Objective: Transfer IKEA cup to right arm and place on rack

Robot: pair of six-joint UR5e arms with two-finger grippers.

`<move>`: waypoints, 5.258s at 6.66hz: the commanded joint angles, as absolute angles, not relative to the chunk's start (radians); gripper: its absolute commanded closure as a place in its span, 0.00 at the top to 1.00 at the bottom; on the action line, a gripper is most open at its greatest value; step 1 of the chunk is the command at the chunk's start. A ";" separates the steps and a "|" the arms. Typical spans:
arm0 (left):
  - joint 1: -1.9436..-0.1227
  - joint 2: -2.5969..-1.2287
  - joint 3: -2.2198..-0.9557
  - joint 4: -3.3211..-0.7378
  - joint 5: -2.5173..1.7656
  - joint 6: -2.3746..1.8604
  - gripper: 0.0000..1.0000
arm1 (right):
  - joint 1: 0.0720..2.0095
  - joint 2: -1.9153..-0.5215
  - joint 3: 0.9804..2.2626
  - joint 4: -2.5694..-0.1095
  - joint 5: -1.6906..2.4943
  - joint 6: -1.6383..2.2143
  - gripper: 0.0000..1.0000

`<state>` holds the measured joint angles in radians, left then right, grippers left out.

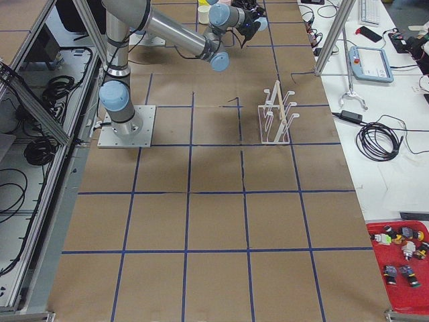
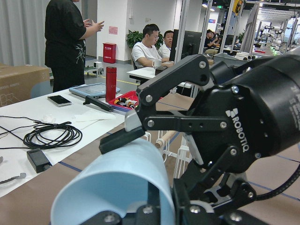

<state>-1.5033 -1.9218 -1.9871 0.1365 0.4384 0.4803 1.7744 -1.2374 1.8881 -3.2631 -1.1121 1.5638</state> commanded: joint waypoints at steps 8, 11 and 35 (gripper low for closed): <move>-1.307 -1.936 -1.967 0.120 0.413 0.399 0.98 | 1.557 -1.241 1.835 -3.252 -1.234 0.799 0.46; -1.372 -1.904 -1.780 -0.300 0.989 0.235 0.99 | 1.465 -1.227 1.792 -3.263 -1.304 0.233 0.38; -1.002 -1.411 -2.290 -1.073 1.632 0.560 0.98 | 1.598 -1.227 1.714 -3.404 -1.322 0.169 1.00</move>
<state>-1.0017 -1.4010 -2.2408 -1.1282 1.6279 0.5571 1.5538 -1.2100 1.7514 -3.4234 -1.3211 0.0959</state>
